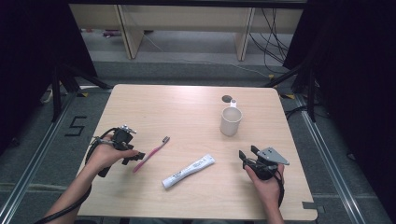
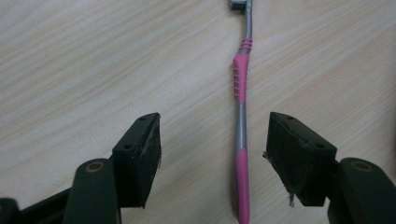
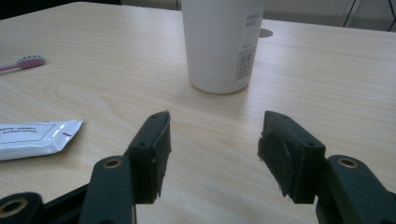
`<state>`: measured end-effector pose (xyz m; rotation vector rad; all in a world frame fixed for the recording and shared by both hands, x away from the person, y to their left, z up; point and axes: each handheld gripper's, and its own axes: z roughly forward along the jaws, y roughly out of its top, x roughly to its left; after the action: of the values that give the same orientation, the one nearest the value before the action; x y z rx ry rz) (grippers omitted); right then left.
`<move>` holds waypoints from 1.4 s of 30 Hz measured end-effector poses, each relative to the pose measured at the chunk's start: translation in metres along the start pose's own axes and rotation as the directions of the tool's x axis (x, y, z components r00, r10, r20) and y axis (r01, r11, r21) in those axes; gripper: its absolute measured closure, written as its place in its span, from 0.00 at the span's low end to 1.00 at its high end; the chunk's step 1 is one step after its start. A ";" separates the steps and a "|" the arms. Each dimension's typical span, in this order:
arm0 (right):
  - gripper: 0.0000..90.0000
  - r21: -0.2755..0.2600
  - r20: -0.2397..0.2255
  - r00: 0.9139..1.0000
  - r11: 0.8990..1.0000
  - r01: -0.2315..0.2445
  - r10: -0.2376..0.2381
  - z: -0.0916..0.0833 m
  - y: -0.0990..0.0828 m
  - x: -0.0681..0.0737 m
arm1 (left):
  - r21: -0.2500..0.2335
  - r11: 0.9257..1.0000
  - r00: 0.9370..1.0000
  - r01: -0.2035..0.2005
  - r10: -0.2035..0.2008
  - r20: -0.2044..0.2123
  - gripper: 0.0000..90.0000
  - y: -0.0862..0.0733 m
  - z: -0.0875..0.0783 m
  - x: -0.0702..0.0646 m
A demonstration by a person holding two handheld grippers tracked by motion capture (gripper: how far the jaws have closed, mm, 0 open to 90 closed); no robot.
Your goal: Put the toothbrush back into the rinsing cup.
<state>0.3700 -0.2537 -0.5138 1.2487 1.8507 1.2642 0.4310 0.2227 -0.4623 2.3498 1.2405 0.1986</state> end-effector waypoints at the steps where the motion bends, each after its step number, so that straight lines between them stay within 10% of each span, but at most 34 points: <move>1: 0.48 0.003 -0.003 1.000 1.000 -0.001 0.001 0.000 0.000 0.000 | 0.014 1.000 1.000 -0.001 0.001 0.004 0.40 0.002 0.001 0.000; 17: 0.48 0.005 0.003 1.000 1.000 0.027 -0.027 0.000 0.001 0.000 | 0.173 0.981 0.996 -0.090 0.087 0.023 0.45 0.028 0.012 -0.003; 25: 0.48 0.006 -0.011 1.000 1.000 0.014 -0.014 0.000 0.000 0.000 | 0.259 0.965 0.999 -0.031 0.029 0.013 0.47 0.035 0.017 -0.009; 42: 0.48 0.013 -0.019 1.000 1.000 -0.017 0.017 0.001 0.000 0.003 | 0.325 0.945 0.999 -0.045 0.045 0.008 0.52 0.048 0.029 -0.011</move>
<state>0.3694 -0.2503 -0.5137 1.2660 1.8679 1.2799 0.4701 0.1805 -0.4645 2.6584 1.3038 0.0064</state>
